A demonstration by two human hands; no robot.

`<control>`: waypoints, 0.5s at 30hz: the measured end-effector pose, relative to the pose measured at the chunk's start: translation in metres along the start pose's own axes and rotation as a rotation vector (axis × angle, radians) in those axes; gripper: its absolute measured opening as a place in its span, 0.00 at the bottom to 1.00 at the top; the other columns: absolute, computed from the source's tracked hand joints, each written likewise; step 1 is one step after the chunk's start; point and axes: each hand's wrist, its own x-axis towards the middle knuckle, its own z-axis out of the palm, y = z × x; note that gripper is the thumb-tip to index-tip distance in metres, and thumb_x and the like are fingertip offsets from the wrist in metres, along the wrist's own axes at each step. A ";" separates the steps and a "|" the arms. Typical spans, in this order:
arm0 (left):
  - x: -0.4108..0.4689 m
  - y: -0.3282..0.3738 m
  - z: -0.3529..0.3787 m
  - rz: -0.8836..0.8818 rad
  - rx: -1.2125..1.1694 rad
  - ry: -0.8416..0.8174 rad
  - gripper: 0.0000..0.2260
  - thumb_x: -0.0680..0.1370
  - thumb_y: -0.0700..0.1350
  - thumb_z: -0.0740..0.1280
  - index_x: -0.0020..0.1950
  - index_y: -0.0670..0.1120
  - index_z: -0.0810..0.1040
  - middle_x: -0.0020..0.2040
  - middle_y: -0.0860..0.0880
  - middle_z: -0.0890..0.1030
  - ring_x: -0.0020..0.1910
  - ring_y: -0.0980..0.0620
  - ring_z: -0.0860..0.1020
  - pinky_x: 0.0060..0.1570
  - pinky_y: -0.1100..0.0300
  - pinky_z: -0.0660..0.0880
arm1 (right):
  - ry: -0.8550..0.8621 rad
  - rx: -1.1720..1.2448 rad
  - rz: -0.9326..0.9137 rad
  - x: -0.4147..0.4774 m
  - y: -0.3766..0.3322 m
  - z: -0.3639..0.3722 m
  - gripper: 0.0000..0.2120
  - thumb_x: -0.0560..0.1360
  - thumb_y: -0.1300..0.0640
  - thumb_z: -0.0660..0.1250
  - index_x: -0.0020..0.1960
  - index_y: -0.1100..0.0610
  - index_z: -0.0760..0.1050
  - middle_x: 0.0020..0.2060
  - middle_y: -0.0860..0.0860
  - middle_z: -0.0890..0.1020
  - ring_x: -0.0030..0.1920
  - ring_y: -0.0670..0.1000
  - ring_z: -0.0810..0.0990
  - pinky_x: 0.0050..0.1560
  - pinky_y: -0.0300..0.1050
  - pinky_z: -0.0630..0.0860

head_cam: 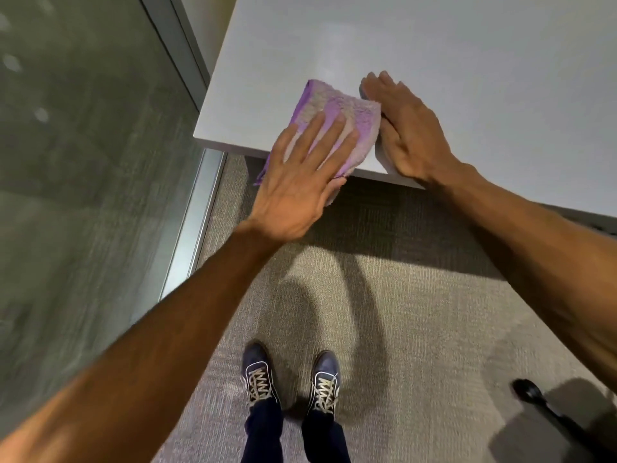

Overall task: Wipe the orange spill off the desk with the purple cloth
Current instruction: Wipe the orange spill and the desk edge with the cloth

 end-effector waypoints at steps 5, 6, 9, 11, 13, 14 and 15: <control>0.000 -0.038 -0.001 0.165 0.108 0.041 0.30 0.83 0.51 0.62 0.81 0.46 0.55 0.81 0.44 0.57 0.80 0.43 0.56 0.77 0.44 0.54 | -0.001 -0.022 -0.019 0.001 0.002 0.000 0.26 0.83 0.58 0.48 0.80 0.62 0.60 0.79 0.61 0.63 0.81 0.60 0.58 0.81 0.54 0.51; -0.003 -0.047 -0.001 0.173 0.129 0.046 0.30 0.83 0.50 0.62 0.81 0.46 0.54 0.81 0.43 0.57 0.80 0.43 0.55 0.77 0.43 0.55 | 0.003 -0.025 -0.021 0.001 0.002 0.000 0.26 0.83 0.58 0.48 0.80 0.62 0.60 0.79 0.61 0.63 0.81 0.60 0.58 0.81 0.53 0.51; -0.021 -0.079 -0.003 0.148 0.175 0.093 0.32 0.81 0.41 0.65 0.81 0.44 0.54 0.81 0.43 0.56 0.80 0.43 0.54 0.77 0.43 0.55 | 0.012 -0.034 -0.010 0.000 0.000 -0.001 0.26 0.83 0.59 0.48 0.80 0.62 0.60 0.79 0.60 0.63 0.81 0.59 0.58 0.81 0.51 0.51; -0.031 -0.101 -0.007 0.120 0.162 0.127 0.34 0.79 0.36 0.68 0.81 0.43 0.56 0.81 0.42 0.58 0.80 0.42 0.56 0.77 0.42 0.56 | 0.016 -0.035 -0.012 0.000 -0.001 -0.001 0.26 0.83 0.59 0.48 0.80 0.62 0.60 0.79 0.60 0.63 0.81 0.60 0.59 0.81 0.52 0.51; -0.039 -0.117 -0.012 0.080 0.125 0.145 0.32 0.79 0.35 0.68 0.80 0.42 0.58 0.80 0.41 0.61 0.79 0.41 0.58 0.77 0.42 0.57 | 0.016 -0.032 -0.017 -0.001 -0.002 -0.001 0.27 0.82 0.59 0.48 0.80 0.63 0.60 0.79 0.61 0.63 0.81 0.60 0.59 0.82 0.53 0.52; -0.043 -0.122 -0.014 0.056 0.105 0.156 0.31 0.79 0.34 0.67 0.80 0.41 0.58 0.80 0.41 0.61 0.79 0.41 0.59 0.77 0.42 0.57 | 0.017 -0.033 -0.013 -0.001 -0.003 -0.002 0.27 0.82 0.59 0.48 0.80 0.63 0.60 0.79 0.61 0.63 0.81 0.60 0.59 0.82 0.54 0.52; -0.047 -0.126 -0.015 0.025 0.078 0.165 0.30 0.80 0.34 0.67 0.80 0.41 0.59 0.79 0.41 0.62 0.79 0.40 0.59 0.77 0.42 0.57 | 0.017 -0.035 -0.004 -0.001 -0.004 -0.002 0.27 0.82 0.58 0.48 0.80 0.62 0.60 0.79 0.60 0.63 0.81 0.60 0.59 0.82 0.54 0.53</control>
